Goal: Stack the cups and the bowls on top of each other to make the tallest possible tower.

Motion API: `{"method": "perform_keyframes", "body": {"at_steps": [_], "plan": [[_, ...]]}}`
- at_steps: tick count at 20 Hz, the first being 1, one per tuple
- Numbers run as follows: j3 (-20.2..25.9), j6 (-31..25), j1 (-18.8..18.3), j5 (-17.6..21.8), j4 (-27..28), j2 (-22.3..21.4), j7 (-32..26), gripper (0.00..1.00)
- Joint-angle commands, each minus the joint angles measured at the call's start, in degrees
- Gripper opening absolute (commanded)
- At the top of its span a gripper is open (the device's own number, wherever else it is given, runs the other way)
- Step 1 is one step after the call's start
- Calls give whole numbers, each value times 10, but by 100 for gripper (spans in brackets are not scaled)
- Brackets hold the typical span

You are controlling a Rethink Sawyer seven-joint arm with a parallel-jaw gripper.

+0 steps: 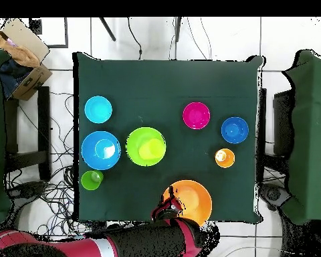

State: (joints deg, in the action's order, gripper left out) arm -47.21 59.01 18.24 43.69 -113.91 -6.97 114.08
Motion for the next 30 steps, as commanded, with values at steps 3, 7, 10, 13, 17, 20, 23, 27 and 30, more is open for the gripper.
{"method": "perform_keyframes", "body": {"at_steps": [3, 7, 10, 13, 17, 20, 23, 27, 30], "plan": [[108, 2, -17, -12, 24, 33, -4, 100], [135, 20, -30, -9, 34, 47, -1, 100], [158, 38, -40, -7, 39, 54, 2, 100], [174, 58, -48, -19, 46, 71, -8, 100], [179, 69, -54, -23, 49, 78, -14, 100], [175, 66, -55, -23, 50, 76, -14, 100], [172, 61, -54, -23, 51, 72, -10, 100], [163, 51, -49, -35, 49, 69, -12, 100], [151, 37, -39, -46, 41, 59, -13, 100]]}}
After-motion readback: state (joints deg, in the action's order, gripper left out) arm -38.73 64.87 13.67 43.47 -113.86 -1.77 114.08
